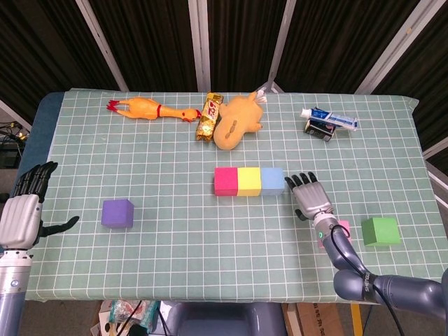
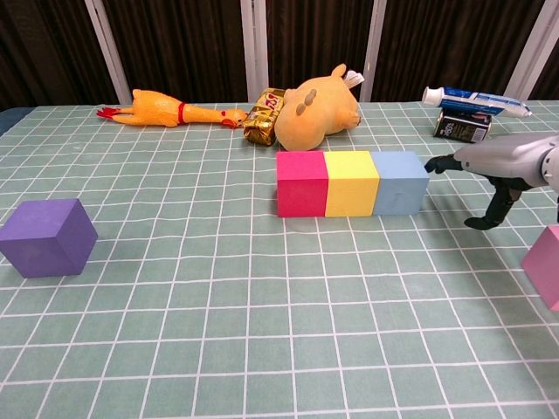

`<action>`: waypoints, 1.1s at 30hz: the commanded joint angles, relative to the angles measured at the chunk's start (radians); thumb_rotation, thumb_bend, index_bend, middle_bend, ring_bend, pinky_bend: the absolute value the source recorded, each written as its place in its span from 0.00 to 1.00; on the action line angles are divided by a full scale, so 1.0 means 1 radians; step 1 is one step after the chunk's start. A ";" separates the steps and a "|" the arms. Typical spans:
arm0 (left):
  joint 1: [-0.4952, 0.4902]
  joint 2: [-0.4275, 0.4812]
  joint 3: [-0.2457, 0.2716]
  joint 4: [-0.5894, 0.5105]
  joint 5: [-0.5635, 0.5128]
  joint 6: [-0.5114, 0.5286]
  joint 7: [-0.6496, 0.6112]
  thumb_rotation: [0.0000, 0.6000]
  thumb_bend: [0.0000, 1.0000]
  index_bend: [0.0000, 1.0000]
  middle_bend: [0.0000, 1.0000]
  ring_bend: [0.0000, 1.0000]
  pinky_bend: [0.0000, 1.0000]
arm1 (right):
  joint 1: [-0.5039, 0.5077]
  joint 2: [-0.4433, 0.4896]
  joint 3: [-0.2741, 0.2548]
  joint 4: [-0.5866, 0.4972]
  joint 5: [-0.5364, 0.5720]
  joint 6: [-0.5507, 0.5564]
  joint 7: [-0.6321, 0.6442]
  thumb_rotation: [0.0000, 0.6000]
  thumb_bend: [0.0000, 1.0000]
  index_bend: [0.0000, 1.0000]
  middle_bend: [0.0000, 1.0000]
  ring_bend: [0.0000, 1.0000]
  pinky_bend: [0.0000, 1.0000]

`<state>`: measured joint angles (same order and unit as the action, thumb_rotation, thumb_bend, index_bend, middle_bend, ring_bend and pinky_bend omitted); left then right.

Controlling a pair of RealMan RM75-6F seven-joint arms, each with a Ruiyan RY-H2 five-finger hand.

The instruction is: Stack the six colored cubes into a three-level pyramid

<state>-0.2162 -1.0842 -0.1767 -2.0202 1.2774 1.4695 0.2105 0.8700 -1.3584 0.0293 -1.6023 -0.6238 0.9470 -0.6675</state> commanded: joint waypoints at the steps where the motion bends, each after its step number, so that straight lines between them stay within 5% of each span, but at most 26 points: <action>1: 0.000 0.000 0.000 -0.001 0.000 0.000 0.001 1.00 0.10 0.00 0.04 0.00 0.03 | -0.001 0.007 -0.001 -0.002 -0.003 0.017 -0.012 1.00 0.39 0.00 0.06 0.00 0.00; 18: 0.002 -0.004 0.010 -0.002 0.013 0.000 0.007 1.00 0.10 0.00 0.03 0.00 0.03 | -0.109 0.178 0.046 -0.186 -0.162 0.153 0.145 1.00 0.38 0.00 0.01 0.00 0.00; 33: 0.007 0.003 0.017 -0.005 0.037 0.004 -0.004 1.00 0.10 0.00 0.03 0.00 0.03 | -0.257 0.401 -0.012 -0.330 -0.389 0.176 0.325 1.00 0.35 0.00 0.01 0.00 0.00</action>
<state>-0.2089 -1.0815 -0.1593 -2.0248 1.3145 1.4730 0.2059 0.6370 -0.9819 0.0336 -1.9131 -0.9839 1.1241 -0.3706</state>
